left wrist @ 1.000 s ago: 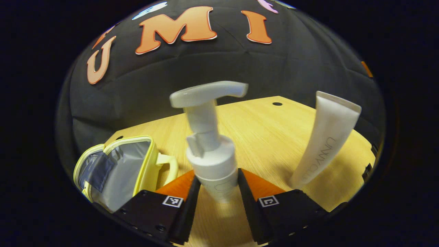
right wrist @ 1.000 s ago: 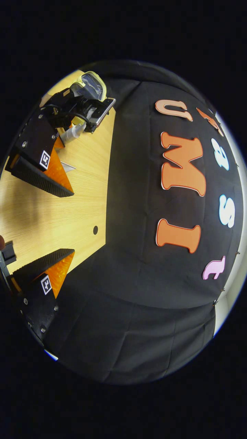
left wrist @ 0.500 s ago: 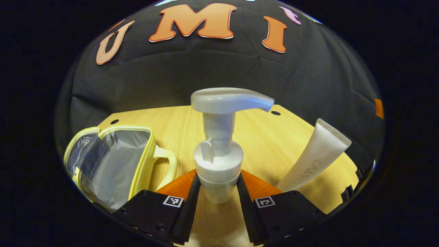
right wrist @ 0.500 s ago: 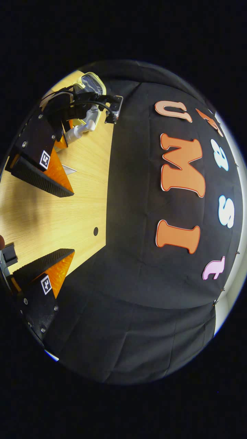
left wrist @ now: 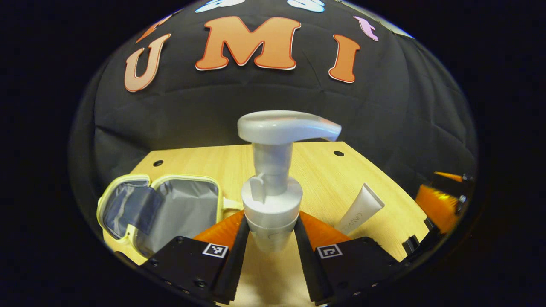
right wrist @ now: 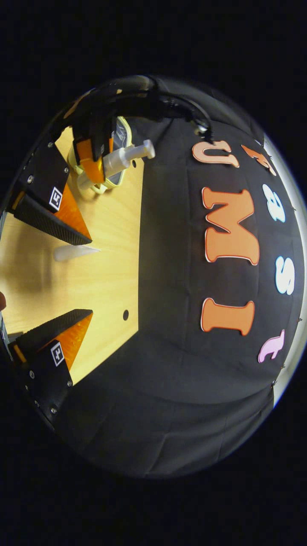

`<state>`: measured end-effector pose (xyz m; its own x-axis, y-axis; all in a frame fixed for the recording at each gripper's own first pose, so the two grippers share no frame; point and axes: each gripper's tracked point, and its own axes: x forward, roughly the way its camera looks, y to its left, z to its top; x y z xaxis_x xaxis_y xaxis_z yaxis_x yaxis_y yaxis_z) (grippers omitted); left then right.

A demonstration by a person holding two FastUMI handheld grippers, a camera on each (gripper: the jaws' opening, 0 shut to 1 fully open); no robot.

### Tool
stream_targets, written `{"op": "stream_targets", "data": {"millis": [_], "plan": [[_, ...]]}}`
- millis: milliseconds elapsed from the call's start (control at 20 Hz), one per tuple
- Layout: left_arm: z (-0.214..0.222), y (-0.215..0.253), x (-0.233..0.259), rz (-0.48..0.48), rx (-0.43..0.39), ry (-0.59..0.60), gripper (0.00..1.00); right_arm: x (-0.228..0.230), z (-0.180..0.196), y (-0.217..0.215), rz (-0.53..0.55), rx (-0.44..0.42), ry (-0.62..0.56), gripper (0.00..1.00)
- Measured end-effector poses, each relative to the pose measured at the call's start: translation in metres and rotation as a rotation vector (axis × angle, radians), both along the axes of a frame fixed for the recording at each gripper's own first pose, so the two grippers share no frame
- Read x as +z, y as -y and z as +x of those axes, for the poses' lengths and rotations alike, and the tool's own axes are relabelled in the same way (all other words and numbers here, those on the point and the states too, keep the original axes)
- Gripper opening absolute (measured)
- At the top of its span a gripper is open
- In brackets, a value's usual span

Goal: First open the suitcase, pack the skin care products into it, and then close the suitcase.

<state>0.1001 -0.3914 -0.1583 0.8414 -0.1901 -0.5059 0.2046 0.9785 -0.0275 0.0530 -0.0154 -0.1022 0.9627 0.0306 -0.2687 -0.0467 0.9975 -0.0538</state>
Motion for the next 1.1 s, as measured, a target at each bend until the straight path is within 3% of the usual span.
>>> {"op": "stream_targets", "data": {"millis": [200,350,750,1100], "plan": [[-0.011,-0.037,0.037,0.007,0.037,0.019,0.61,-0.028,0.014,-0.03,0.017,0.063,-0.055,0.96],[-0.017,-0.068,0.055,-0.004,0.082,0.014,0.61,-0.059,0.03,-0.037,-0.048,0.092,-0.098,0.96],[-0.028,-0.13,0.05,0.061,0.175,-0.019,0.6,-0.131,0.062,-0.028,-0.079,0.095,-0.244,0.96],[-0.034,-0.139,0.046,0.034,0.208,-0.049,0.61,-0.165,0.067,-0.027,-0.071,0.116,-0.316,0.78]]}}
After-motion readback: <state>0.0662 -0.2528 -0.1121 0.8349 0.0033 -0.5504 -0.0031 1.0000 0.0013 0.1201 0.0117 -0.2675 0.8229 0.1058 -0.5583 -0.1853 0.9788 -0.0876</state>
